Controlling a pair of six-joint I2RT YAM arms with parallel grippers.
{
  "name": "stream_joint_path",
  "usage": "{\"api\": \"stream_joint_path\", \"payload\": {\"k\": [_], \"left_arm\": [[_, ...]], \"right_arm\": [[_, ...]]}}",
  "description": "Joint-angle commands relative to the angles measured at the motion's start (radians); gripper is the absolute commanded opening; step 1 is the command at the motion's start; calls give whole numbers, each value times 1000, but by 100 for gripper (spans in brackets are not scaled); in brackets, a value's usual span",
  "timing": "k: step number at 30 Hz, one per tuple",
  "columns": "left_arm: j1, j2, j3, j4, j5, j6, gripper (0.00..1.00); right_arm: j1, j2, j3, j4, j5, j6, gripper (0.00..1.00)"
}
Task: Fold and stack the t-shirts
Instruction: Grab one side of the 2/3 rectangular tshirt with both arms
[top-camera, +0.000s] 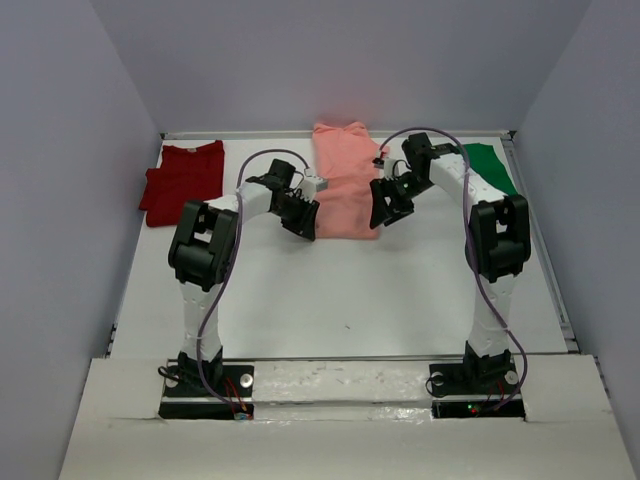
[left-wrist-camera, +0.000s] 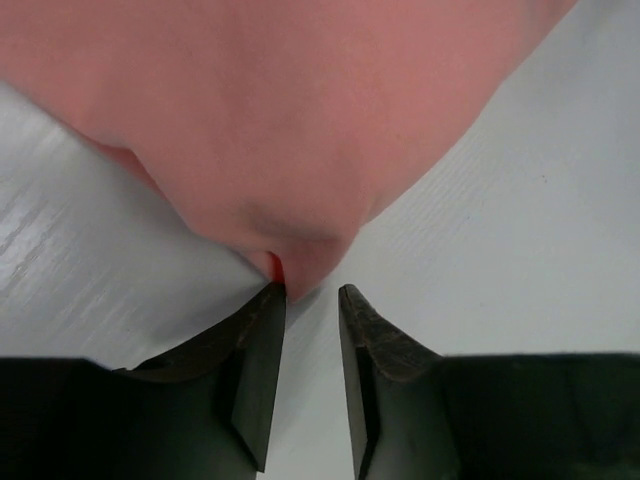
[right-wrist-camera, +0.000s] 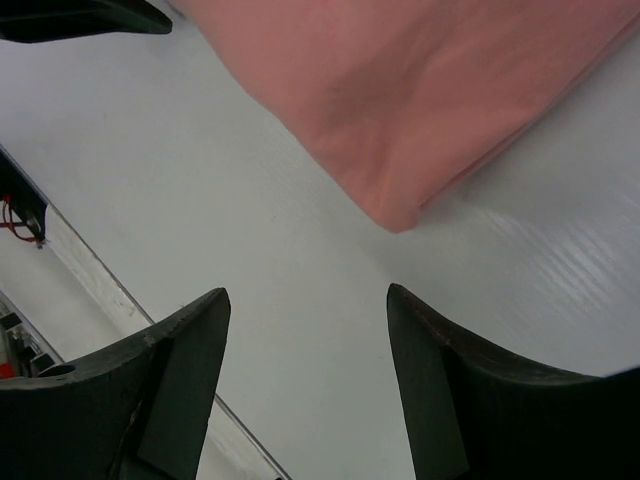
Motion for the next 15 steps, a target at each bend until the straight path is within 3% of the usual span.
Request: {"api": "stream_joint_path", "payload": {"k": [1,6,15], "left_arm": [[-1,-82,-22,-5,-64,14,35],[-2,-81,-21,-13,-66,12,17],[-14,-94,-15,-28,-70,18,2]], "right_arm": [[-2,-40,-6,-7,-67,-1,69],[-2,-46,-3,-14,-72,-10,69],[-2,-2,-98,29,-6,-13,68]]}}
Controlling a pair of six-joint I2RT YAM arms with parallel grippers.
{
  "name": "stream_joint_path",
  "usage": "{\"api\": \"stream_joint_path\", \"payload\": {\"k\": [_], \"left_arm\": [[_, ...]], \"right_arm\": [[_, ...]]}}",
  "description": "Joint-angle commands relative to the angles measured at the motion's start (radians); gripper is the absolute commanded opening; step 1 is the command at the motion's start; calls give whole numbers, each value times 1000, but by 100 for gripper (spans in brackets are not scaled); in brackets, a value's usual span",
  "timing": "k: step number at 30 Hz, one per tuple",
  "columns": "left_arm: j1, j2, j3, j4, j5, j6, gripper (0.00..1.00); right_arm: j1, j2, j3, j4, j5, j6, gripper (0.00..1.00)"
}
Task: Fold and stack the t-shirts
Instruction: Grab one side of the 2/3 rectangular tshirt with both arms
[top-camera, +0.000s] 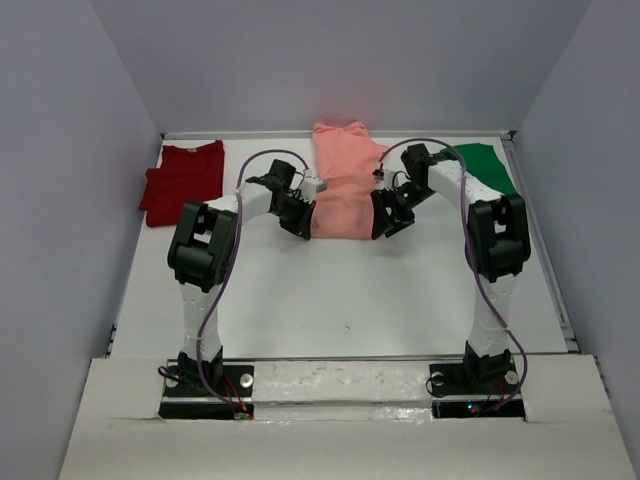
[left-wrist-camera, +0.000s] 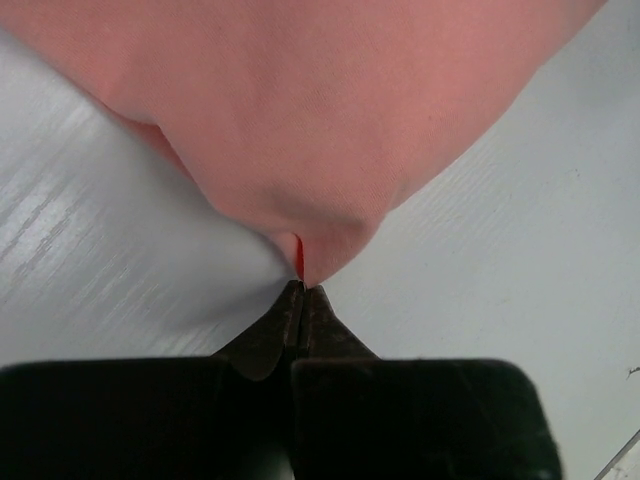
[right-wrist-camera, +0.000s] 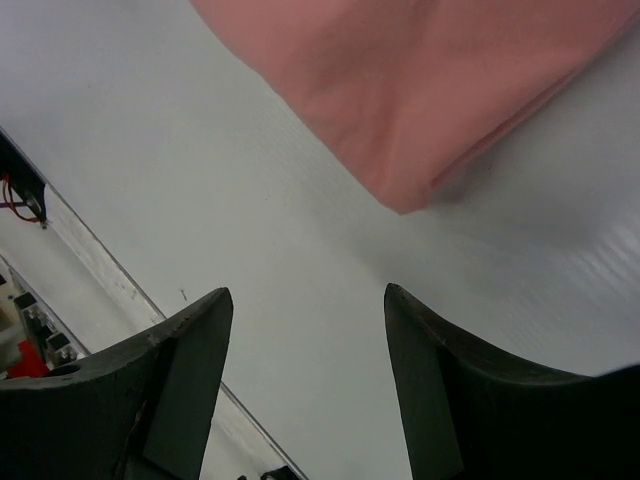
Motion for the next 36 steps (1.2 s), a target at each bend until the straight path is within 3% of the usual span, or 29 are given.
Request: {"api": "stream_joint_path", "payload": {"k": [1,12,23,36], "left_arm": [[-13,-82,2,-20,-6,11,1],[-16,-101,12,-33,10,15,0],[-16,-110,12,-46,9,26,0],[-18,-125,9,-44,12,26,0]], "right_arm": [[-2,6,-15,22,16,2,68],[-2,81,61,39,-4,7,66],[-2,127,106,38,-47,4,40],[-2,84,29,65,-4,-15,43]]}}
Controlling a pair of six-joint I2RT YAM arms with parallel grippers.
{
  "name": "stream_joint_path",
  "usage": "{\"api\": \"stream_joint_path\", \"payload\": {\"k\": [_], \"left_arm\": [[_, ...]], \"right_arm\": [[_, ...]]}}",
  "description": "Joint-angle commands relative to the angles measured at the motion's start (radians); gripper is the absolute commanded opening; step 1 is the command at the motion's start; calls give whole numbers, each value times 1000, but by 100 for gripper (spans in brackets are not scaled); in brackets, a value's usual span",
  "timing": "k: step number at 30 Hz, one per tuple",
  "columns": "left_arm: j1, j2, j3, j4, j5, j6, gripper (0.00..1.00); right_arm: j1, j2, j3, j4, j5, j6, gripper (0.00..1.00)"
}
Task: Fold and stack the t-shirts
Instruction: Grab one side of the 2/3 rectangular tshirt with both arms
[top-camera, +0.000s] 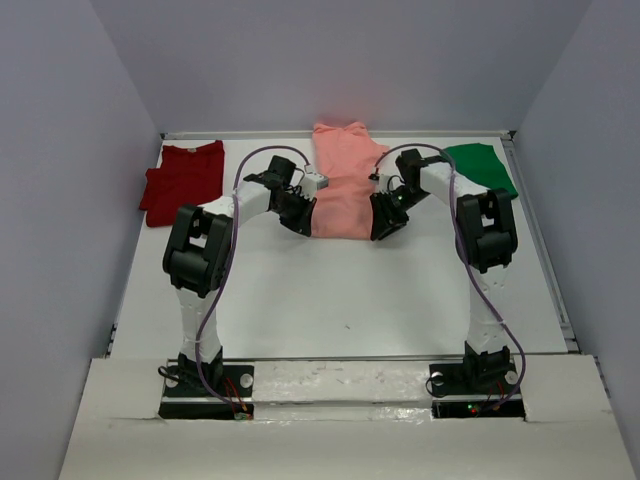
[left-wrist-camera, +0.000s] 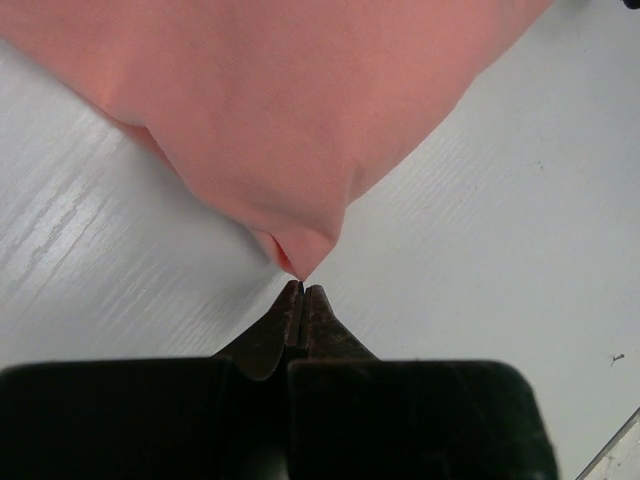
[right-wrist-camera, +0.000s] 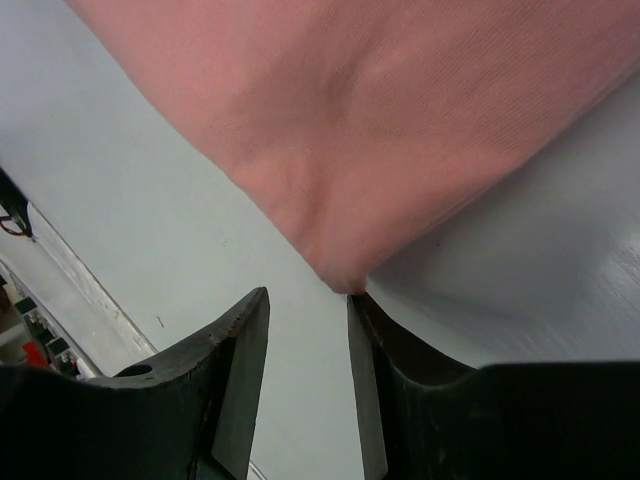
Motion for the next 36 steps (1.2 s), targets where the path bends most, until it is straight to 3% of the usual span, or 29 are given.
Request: {"api": "stream_joint_path", "payload": {"k": [1,7,9,10,12,36], "left_arm": [[-5,-71,9,-18,18,11,0],[-4,-79,8,-23,18,20,0],[-5,-80,5,-23,17,20,0],[-5,-80,3,-23,18,25,0],[-5,-80,3,-24,15,25,0],[-5,-138,84,-15,-46,20,0]], "right_arm": [[-2,-46,-24,31,13,-15,43],[-2,-12,-4,38,25,-17,41],[-2,-1,4,35,21,-15,27],[-2,-1,8,35,18,-14,11],[-2,2,13,35,18,-14,0],[-2,-101,70,2,64,-15,0]]}}
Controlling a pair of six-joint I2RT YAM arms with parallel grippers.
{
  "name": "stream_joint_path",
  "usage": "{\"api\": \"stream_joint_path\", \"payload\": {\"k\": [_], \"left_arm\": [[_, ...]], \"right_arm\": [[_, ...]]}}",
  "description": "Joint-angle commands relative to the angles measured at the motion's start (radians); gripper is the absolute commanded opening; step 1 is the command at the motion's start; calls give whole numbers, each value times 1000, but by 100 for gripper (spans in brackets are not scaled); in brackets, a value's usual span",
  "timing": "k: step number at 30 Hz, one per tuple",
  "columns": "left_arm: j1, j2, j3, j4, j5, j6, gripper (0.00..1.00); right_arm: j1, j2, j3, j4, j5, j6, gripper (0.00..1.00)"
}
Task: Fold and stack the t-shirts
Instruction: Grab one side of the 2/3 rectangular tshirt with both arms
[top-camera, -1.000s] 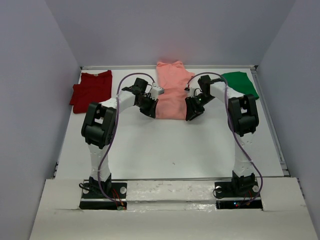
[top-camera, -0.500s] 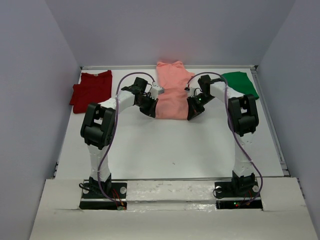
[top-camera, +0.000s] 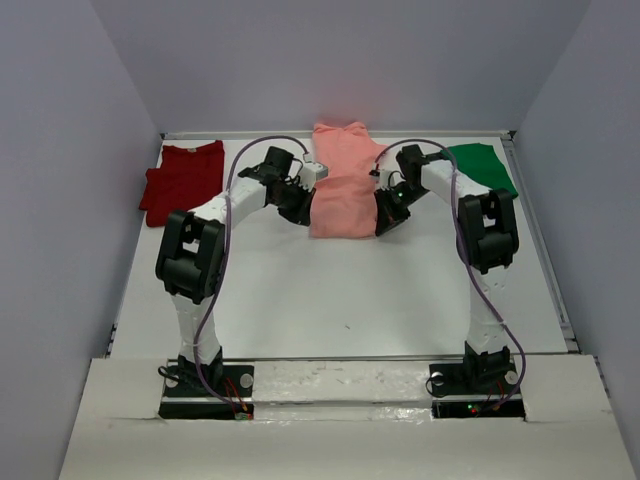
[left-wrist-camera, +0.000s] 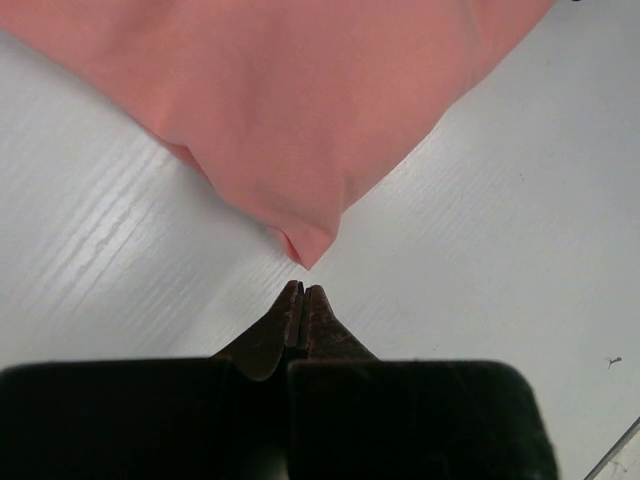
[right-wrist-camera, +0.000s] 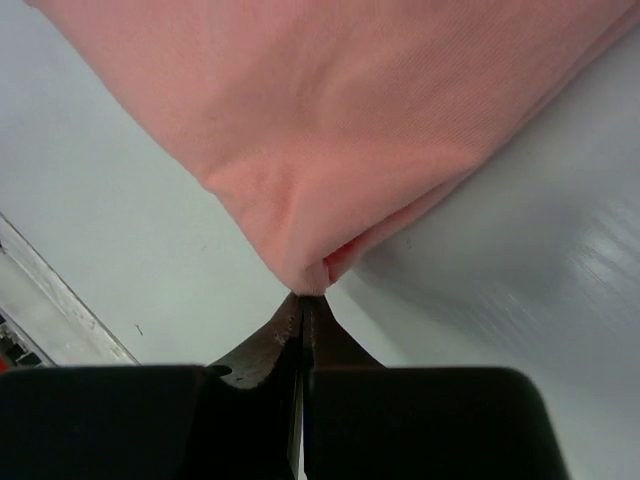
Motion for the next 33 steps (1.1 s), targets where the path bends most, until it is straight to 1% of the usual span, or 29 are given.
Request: {"api": "stream_joint_path", "payload": {"k": [1,7,8,9,11,14,16,18,19,20,21,23,24,26,29,30,31,33], "left_arm": [[-7,-80,76,-3,-21,9,0],[-10,-79,73,-15,-30,8,0],[-11,-74,70,-20,-29,8,0],[-11,-71,65,-22,-27,8,0],[-15,-69,56,-22,-29,6,0],[-15,-62,56,-32,-38,9,0],[-15,-48,67,-45,-44,14,0],[-16,-37,65,-37,-50,6,0],[-16,-34,56,-31,-48,2,11],[-18,-33,52,-16,-50,2,18],[-18,-25,45,-9,-53,-7,19],[-19,-20,30,15,-58,-11,17],[-18,-17,16,35,-65,-17,21],[-19,-20,1,56,-67,-20,32],[-19,-11,-2,72,-58,-27,35],[-19,-5,-2,76,-59,-31,45],[-19,-6,-5,83,-61,-37,49],[-19,1,-4,95,-59,-41,52]], "right_arm": [[-2,-98,84,-13,8,-6,0],[-2,-108,97,-31,7,-11,0],[-2,-101,109,-46,0,-15,4],[-2,-93,116,-63,-4,-23,17],[-2,-81,120,-101,-10,-35,47],[-2,-98,107,-106,14,-37,64],[-2,-108,110,-106,37,-37,68],[-2,-113,119,-111,45,-35,68],[-2,-113,129,-114,45,-37,69],[-2,-112,133,-114,45,-37,69],[-2,-112,136,-115,46,-37,69],[-2,-105,135,-112,46,-43,68],[-2,-101,126,-103,43,-44,68],[-2,-96,120,-88,40,-46,68],[-2,-72,107,-63,23,-40,67],[-2,-64,107,-59,14,-37,67],[-2,-56,107,-56,-3,-35,66],[-2,-38,107,-43,-9,-32,66]]}}
